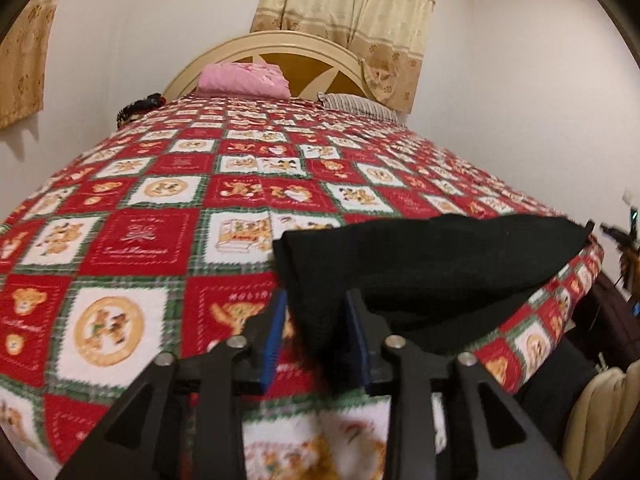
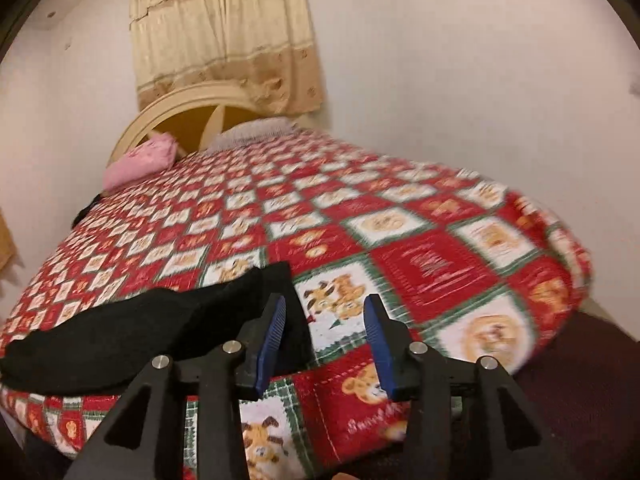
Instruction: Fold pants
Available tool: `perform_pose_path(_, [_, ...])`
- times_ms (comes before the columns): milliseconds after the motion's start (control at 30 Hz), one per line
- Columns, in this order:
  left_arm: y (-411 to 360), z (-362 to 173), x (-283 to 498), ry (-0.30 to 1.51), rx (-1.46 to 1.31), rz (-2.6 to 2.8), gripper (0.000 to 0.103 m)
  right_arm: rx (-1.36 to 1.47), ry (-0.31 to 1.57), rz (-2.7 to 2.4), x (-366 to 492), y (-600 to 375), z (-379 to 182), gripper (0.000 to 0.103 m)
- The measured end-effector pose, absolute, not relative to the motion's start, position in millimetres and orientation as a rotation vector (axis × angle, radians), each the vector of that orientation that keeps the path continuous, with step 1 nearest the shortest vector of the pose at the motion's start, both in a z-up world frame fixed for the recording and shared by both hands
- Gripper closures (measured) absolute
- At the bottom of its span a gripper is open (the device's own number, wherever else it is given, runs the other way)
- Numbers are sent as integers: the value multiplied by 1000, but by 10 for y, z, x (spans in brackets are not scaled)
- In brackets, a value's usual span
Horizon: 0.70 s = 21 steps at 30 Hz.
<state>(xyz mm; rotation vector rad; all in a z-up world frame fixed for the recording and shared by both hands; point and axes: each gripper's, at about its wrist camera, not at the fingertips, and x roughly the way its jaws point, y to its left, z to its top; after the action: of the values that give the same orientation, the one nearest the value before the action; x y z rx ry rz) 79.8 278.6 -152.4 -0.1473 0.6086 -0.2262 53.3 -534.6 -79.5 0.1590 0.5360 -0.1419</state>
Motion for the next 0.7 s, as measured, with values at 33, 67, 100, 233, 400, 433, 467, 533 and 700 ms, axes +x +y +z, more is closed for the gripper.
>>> perform_pose_path(33, [2810, -1522, 741, 606, -150, -223, 65, 138, 520, -143, 479, -5260, -718, 60])
perform_pose_path(67, [2828, -1521, 716, 606, -155, -218, 65, 118, 505, -122, 445, -5140, -633, 60])
perform_pose_path(100, [2849, -1519, 681, 605, -157, -209, 65, 101, 494, -88, 426, -5015, -563, 60])
perform_pose_path(233, [2926, -1485, 564, 576, -182, -165, 65, -57, 531, 131, 591, -4035, -431, 60])
perform_pose_path(400, [2841, -1360, 535, 525, -206, -165, 51, -187, 603, 431, 859, -2718, -630, 60])
perform_pose_path(433, [2812, -1338, 544, 516, -209, -169, 50, -196, 620, 504, 887, -2441, -690, 60])
perform_pose_path(467, [2771, -1308, 566, 510, -211, -177, 50, -211, 629, 558, 888, -2195, -752, 60])
perform_pose_path(533, [2708, -1260, 610, 499, -212, -186, 50, -245, 645, 654, 886, -1729, -882, 60])
perform_pose_path(700, [2505, -1307, 758, 529, -205, -216, 44, -324, 694, 832, 786, -761, -1258, 60])
